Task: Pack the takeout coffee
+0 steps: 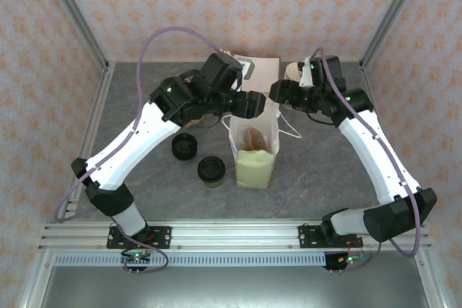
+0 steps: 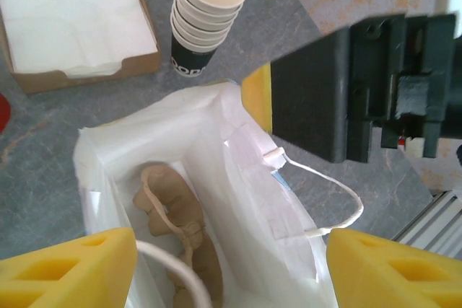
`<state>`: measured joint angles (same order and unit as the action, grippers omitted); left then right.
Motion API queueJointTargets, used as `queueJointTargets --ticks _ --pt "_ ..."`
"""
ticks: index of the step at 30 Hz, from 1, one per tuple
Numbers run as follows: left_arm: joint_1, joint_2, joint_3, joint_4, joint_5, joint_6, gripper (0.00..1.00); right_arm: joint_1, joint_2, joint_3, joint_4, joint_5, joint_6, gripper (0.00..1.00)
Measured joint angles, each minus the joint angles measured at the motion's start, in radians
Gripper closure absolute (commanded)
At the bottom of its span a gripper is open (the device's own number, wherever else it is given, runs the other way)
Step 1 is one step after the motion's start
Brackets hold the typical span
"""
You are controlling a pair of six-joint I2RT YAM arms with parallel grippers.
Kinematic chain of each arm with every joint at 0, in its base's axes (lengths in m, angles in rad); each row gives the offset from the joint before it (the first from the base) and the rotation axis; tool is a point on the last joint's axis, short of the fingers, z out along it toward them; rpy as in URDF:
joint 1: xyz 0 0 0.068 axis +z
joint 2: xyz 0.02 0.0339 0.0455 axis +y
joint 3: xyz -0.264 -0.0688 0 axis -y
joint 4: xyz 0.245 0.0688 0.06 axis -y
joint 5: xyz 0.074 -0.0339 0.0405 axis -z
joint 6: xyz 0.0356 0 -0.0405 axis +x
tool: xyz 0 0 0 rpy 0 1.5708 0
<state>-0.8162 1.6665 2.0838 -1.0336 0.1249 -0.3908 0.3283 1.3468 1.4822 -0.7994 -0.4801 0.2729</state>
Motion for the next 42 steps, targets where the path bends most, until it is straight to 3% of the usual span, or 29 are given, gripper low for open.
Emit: queueJointTargets --ticks 6,8,14,19,24,31,42 --pt "0.006 0.018 0.005 -0.013 0.018 0.027 0.31 0.0 0.099 0.01 -0.069 -0.003 -0.086 0.31" --pt "0.006 0.031 0.011 -0.021 0.026 0.026 0.32 0.0 0.139 0.014 -0.082 -0.013 -0.102 0.39" --pt "0.006 0.07 0.068 -0.029 0.069 0.021 0.33 0.007 0.18 0.044 -0.093 -0.045 -0.114 0.85" --pt "0.006 0.079 0.102 -0.034 0.138 0.023 0.36 0.018 0.151 0.082 -0.063 -0.028 -0.083 0.99" --pt "0.006 0.089 0.101 -0.041 0.181 0.026 0.41 0.071 0.054 0.067 0.003 0.064 -0.025 1.0" --pt "0.006 0.094 0.084 -0.041 0.226 0.034 0.55 0.194 -0.092 -0.04 0.079 0.254 0.088 1.0" --pt "0.006 0.083 -0.099 -0.033 0.261 0.023 0.68 0.27 -0.122 -0.084 0.06 0.485 0.241 1.0"
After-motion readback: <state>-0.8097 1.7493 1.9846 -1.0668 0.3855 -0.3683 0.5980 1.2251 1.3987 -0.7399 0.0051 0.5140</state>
